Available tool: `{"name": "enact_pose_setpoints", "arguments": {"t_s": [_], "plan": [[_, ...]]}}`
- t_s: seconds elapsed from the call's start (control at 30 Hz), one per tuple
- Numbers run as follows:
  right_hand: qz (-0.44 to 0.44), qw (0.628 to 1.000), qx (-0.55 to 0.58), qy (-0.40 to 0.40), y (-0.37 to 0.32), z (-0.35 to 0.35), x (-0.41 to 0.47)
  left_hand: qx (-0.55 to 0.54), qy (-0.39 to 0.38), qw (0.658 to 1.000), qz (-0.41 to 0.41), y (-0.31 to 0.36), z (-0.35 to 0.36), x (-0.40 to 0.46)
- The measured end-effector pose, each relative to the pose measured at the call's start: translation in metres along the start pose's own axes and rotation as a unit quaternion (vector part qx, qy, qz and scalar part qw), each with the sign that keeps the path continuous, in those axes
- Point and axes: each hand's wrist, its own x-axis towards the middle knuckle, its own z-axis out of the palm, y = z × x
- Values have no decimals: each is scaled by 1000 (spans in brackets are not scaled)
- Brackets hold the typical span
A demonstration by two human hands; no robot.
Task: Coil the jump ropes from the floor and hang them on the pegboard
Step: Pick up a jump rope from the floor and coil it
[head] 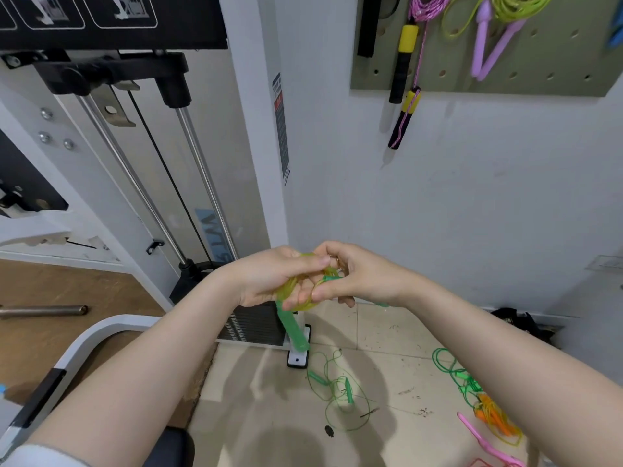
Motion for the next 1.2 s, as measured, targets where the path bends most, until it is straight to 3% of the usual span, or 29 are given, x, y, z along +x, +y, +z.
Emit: {"name": "enact_pose_setpoints", "arguments": {"t_s": [0.17, 0.3, 0.47, 0.53, 0.67, 0.77, 0.87, 0.93, 1.03, 1.1, 1.2], "plan": [[-11, 992, 25, 120, 5, 0, 1, 19, 218, 967, 133, 6, 13, 2], [-18, 987, 56, 149, 5, -8, 1, -38, 187, 962, 194, 0, 14, 0], [5, 985, 68, 157, 12, -4, -3, -74, 133, 976, 155, -16, 19, 10], [31, 981, 19, 192, 13, -2, -4, -7, 172, 975, 139, -17, 24, 14], [67, 948, -216, 222, 16, -10, -8, 164, 284, 940, 94, -20, 22, 21], [50, 964, -183, 188, 10, -15, -16, 216, 313, 922, 81, -20, 20, 23], [10, 934, -316, 167, 14, -22, -18, 229, 306, 921, 80, -19, 21, 24], [-60, 880, -430, 193, 18, -23, -17, 215, 294, 927, 86, -17, 22, 24], [-212, 802, -508, 230, 17, -20, -15, 160, 295, 938, 86, -18, 22, 27], [-278, 794, -499, 206, 14, -14, -13, 113, 313, 940, 79, -19, 21, 31], [-319, 816, -457, 151, 14, 2, -10, 1, 322, 944, 73, -17, 19, 32]]}}
